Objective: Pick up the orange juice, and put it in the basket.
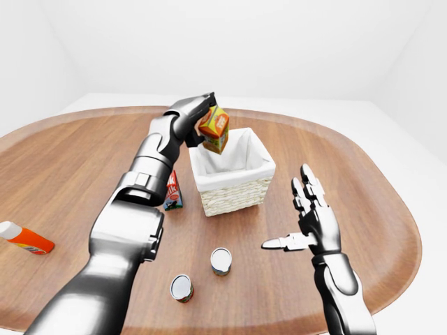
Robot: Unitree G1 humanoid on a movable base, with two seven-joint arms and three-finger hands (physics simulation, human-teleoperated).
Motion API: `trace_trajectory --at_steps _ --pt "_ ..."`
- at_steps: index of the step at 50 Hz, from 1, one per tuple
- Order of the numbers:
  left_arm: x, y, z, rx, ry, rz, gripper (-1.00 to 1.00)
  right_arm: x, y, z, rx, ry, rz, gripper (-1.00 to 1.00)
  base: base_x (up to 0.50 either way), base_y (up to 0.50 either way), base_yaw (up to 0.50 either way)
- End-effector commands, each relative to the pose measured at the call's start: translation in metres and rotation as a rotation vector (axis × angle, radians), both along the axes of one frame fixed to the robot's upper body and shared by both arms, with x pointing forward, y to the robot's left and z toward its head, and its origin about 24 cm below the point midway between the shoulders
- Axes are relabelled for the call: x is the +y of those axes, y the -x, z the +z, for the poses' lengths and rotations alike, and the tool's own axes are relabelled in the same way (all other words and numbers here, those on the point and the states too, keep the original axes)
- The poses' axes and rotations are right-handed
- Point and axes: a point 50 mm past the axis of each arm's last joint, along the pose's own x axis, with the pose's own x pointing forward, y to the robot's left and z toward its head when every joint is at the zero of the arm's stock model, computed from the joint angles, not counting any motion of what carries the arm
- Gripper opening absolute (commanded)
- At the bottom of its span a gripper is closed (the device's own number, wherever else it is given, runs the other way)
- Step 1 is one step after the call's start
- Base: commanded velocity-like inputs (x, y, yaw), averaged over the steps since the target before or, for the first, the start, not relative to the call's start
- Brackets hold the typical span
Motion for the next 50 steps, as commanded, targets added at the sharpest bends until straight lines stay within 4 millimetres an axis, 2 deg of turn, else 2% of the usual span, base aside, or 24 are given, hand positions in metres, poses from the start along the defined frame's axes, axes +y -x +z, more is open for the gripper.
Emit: trace_trajectory --at_steps 1,21,50 --pt "-0.001 -0.001 0.004 -0.049 0.023 0.015 -1.00 0.001 0.000 -0.002 0.003 -0.001 0.001 1.00 0.00 0.00 0.00" --pt "-0.002 -0.003 -0.005 -0.048 0.034 0.041 -1.00 0.001 0.001 -0.002 0.003 -0.002 0.007 1.00 0.00 0.00 0.00" --pt "-0.016 -0.002 -0.014 -0.054 0.040 0.025 -1.00 0.002 0.001 -0.003 0.005 -0.005 0.010 1.00 0.00 0.00 0.00"
